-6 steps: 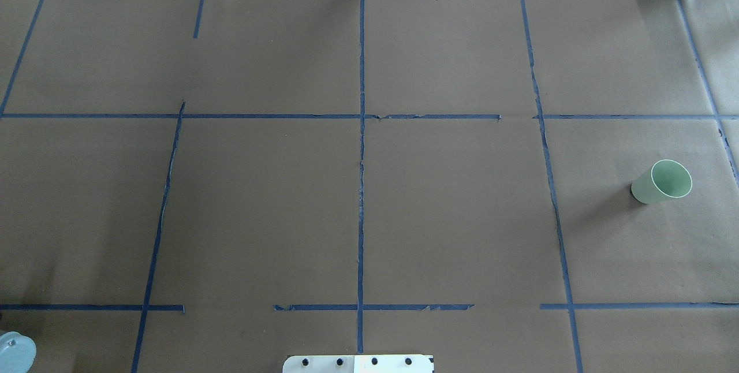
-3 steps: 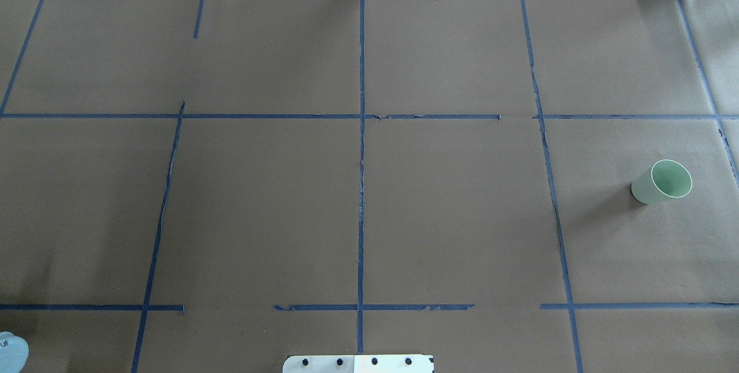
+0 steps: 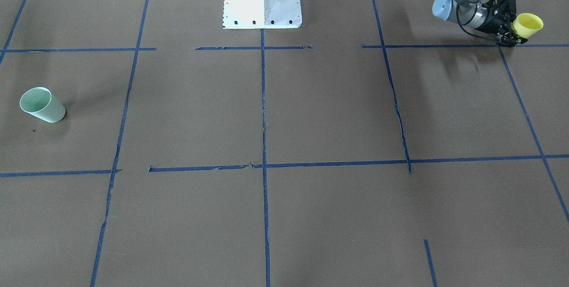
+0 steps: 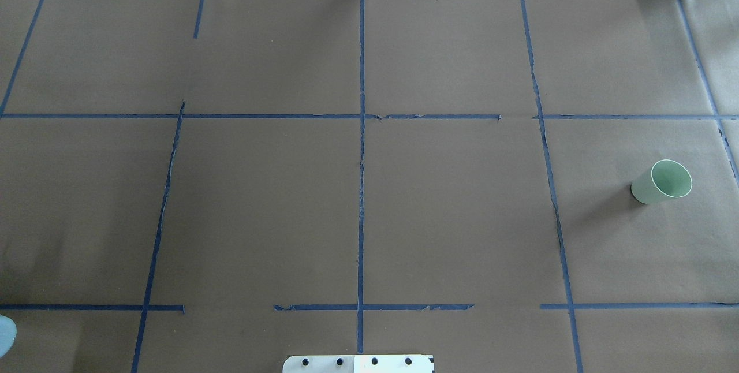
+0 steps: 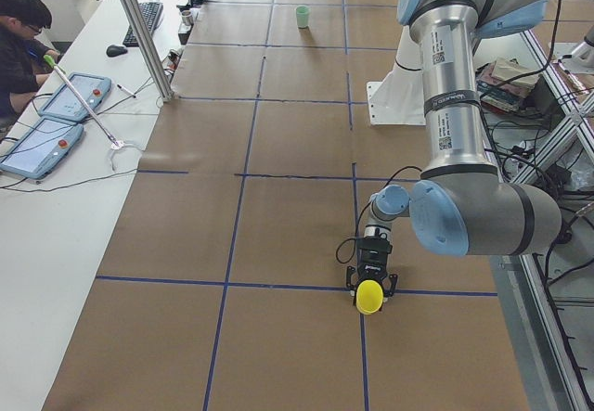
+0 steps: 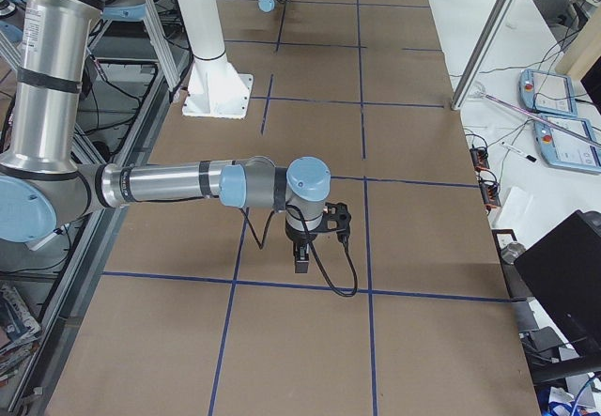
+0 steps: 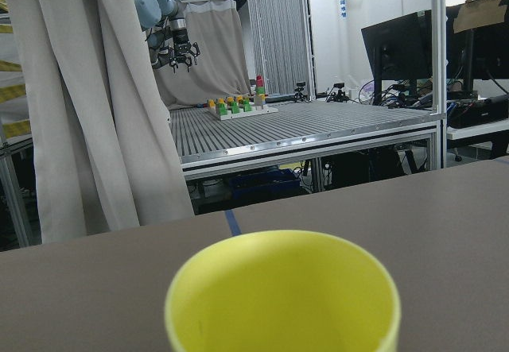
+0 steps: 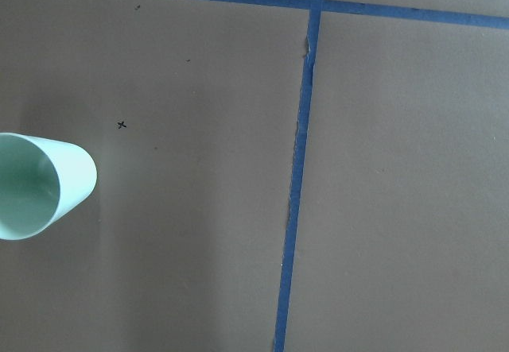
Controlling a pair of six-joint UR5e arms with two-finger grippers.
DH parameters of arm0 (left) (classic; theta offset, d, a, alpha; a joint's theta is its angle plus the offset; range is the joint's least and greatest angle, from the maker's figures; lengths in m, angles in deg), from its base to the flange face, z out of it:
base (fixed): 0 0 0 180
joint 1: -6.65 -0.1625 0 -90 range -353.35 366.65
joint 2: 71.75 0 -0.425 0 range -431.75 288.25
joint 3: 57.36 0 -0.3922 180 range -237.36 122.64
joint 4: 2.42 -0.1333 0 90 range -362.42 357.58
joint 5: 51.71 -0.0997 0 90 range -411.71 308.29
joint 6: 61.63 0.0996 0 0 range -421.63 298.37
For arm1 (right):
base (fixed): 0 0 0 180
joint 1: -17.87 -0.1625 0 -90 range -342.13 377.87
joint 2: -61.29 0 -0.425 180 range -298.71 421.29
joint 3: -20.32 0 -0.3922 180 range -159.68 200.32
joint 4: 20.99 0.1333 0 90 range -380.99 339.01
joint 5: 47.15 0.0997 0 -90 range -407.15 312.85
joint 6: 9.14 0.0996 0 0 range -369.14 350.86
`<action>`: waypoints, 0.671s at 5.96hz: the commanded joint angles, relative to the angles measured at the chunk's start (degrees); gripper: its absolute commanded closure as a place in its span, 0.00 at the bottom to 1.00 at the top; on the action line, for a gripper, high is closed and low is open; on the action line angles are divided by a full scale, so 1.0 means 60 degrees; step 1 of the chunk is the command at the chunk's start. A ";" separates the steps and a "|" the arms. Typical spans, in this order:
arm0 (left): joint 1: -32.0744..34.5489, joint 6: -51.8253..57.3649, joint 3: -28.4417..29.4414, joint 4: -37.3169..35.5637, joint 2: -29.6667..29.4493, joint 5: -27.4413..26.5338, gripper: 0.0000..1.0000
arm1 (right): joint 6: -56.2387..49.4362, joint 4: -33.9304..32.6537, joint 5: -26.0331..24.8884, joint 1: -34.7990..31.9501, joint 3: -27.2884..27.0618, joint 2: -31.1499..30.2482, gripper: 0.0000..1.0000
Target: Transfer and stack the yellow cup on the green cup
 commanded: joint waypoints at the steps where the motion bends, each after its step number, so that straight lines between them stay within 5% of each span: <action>1: 0.1957 0.1742 -0.0014 0.0068 -0.0058 -0.1741 0.66 | 0.0010 -0.0010 0.0011 0.0004 0.0029 0.0000 0.00; 4: 0.3893 0.5877 0.0147 0.3085 -0.0190 -0.3243 0.66 | -0.0004 -0.0010 0.0011 0.0004 0.0073 0.0000 0.00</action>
